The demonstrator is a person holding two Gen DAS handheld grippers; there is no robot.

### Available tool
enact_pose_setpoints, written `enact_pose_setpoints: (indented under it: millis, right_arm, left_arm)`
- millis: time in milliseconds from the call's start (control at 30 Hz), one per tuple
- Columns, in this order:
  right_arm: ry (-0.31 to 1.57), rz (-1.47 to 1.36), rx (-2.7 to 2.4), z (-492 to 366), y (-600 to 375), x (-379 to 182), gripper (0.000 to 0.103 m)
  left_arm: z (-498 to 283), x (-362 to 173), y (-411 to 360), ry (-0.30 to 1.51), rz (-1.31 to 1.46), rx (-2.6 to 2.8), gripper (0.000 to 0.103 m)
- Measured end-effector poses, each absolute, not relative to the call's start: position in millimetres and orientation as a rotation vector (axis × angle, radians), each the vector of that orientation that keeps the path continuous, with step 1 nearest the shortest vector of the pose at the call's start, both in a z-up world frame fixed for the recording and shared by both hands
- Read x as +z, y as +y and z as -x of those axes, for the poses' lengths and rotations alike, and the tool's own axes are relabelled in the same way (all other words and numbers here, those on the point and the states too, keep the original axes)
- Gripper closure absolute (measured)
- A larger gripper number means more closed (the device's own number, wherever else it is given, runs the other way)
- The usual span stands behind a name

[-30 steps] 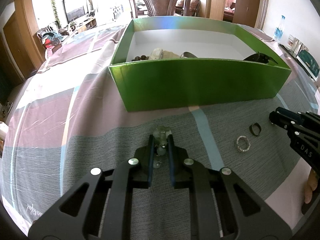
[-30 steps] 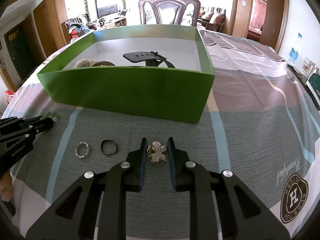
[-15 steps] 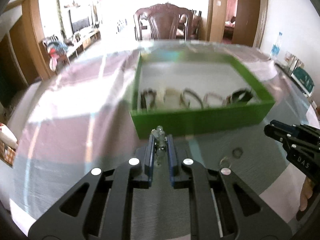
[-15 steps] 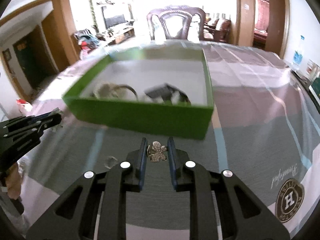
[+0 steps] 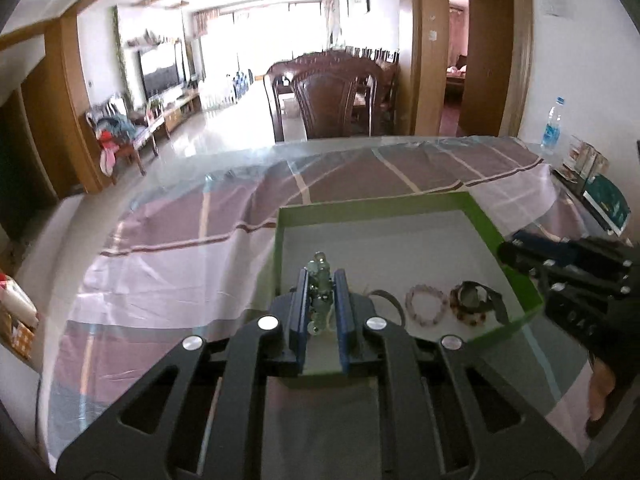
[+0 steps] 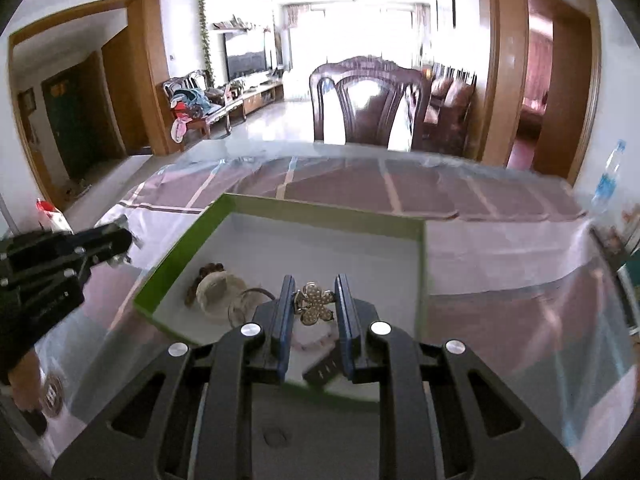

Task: Organize jewelry
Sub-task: 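Carry the crystal bracelet and flower charm into the green box and open both tools, then move the left tool over the silver ring while the right tool moves over the black ring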

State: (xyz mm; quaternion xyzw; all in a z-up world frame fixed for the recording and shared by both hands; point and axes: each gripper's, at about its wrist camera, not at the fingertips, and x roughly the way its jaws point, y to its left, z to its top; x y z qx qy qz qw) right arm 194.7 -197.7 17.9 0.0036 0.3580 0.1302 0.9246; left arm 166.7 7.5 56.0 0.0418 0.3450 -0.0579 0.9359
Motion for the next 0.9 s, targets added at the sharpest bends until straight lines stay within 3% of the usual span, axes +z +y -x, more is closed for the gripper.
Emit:
enact_pose_setpoints:
  millis: [333,433,467,533,600,700,833,900]
  right_arm:
    - [0.866,-0.072,0.239,-234,-196,-33,0.082]
    - [0.835,-0.079,0.246,-225,-201,-23,0.059]
    - [0.812,-0.079,0.241,-220,-203,-16,0.052]
    - [0.781,-0.069,0.24,-209,-207,-5,0.051]
    - [0.768,-0.066,0.249,-193,-212,5,0.051]
    - [0.778,-0.044,0.281,-162,-218,10,0.051]
    - [0.843,0.042,0.297,-129,-214,-10,0.051]
    - [0.893,0.06,0.307,-124,-211,-28,0.051]
  left_arm:
    - [-215,19,-6,0.797,-0.073,-0.13,0.089]
    - [-215,18,-4,0.8,-0.057,-0.128,0.086]
    - [-213,19,-2,0.797,-0.048,-0.129,0.084]
    - [-208,24,1,0.781,-0.039,-0.128,0.068]
    - [-199,29,4,0.764,-0.044,-0.114,0.062]
    - [-174,35,4,0.757,-0.076,-0.13,0.061]
    - [-136,30,-5,0.759,-0.156,-0.172,0.047]
    - [-121,18,-14,0.773,-0.215,-0.186,0.047]
